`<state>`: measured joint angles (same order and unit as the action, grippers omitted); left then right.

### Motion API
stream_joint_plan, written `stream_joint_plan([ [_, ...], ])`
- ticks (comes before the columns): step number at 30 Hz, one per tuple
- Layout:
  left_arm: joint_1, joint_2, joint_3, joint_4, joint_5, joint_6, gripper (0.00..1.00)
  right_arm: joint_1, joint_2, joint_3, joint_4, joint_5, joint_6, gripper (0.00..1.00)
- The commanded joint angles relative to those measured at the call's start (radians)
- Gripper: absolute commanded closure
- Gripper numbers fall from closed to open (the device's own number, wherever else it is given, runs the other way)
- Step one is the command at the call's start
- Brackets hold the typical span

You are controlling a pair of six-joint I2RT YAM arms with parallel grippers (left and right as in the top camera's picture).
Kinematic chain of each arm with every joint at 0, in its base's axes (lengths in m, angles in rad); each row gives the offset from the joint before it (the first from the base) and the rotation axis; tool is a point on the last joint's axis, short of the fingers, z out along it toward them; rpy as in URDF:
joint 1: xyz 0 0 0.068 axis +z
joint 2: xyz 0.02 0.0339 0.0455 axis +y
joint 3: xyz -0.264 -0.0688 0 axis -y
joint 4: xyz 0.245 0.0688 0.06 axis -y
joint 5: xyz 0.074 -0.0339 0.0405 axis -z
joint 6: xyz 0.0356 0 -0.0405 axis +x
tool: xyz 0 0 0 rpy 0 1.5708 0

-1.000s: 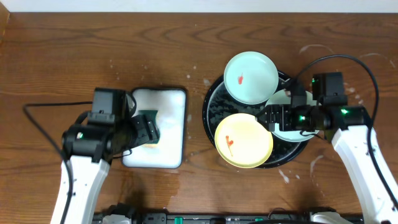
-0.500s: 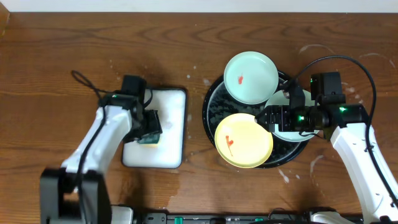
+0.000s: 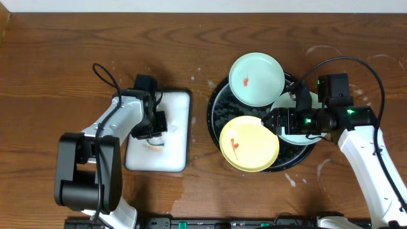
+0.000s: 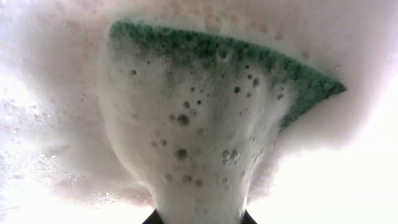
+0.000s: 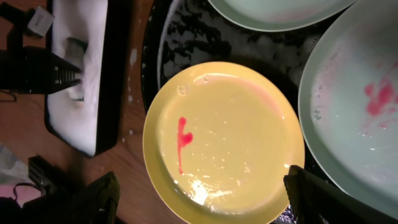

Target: Clean dirty plates on tray and stack at the side

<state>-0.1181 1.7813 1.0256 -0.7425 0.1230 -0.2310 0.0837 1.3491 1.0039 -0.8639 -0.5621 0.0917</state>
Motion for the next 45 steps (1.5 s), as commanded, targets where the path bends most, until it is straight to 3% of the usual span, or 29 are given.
stream_joint_plan([
  [1, 0.010, 0.016, 0.031, -0.077, -0.056, 0.013, 0.92, 0.002, -0.010, 0.016, 0.000, -0.014, -0.007, 0.17],
  [5, 0.010, -0.051, 0.090, -0.143, -0.056, 0.013, 0.55, 0.002, -0.010, 0.016, 0.000, -0.014, -0.007, 0.17],
  [8, 0.010, -0.098, 0.090, -0.127, -0.057, 0.013, 0.40, 0.002, -0.010, 0.016, -0.001, -0.014, -0.007, 0.17],
  [17, 0.010, -0.058, 0.030, 0.043, -0.137, 0.014, 0.37, 0.002, -0.010, 0.016, -0.004, -0.014, -0.007, 0.17],
  [20, 0.009, -0.016, -0.007, 0.098, -0.131, 0.013, 0.41, 0.002, -0.010, 0.016, -0.008, -0.014, -0.007, 0.16],
  [24, 0.009, 0.039, -0.011, 0.115, -0.127, 0.013, 0.55, 0.002, -0.010, 0.016, -0.007, -0.014, -0.006, 0.17],
  [25, 0.009, 0.048, -0.011, 0.118, -0.127, 0.013, 0.66, 0.002, -0.010, 0.016, -0.007, -0.014, -0.006, 0.16],
  [26, 0.010, 0.050, -0.011, 0.120, -0.127, 0.013, 0.86, 0.002, -0.010, 0.016, -0.007, -0.014, -0.006, 0.16],
  [27, 0.010, 0.045, -0.001, 0.119, -0.127, 0.013, 0.93, 0.002, -0.010, 0.016, -0.008, -0.014, -0.006, 0.16],
  [33, 0.009, -0.025, 0.126, 0.038, -0.107, 0.013, 0.93, 0.002, -0.010, 0.016, -0.008, -0.014, -0.006, 0.16],
  [34, 0.009, -0.042, 0.145, 0.027, -0.106, 0.013, 0.88, 0.002, -0.010, 0.016, -0.008, -0.014, -0.006, 0.16],
  [38, 0.009, -0.105, 0.163, 0.013, -0.106, 0.013, 0.41, 0.002, -0.010, 0.016, -0.008, -0.014, -0.006, 0.17],
  [41, 0.009, -0.115, 0.163, -0.022, -0.105, 0.013, 0.32, 0.002, -0.010, 0.016, -0.008, -0.014, -0.006, 0.16],
  [45, 0.009, -0.111, 0.149, -0.095, -0.105, 0.013, 0.32, 0.002, -0.010, 0.016, -0.012, -0.011, -0.006, 0.16],
])
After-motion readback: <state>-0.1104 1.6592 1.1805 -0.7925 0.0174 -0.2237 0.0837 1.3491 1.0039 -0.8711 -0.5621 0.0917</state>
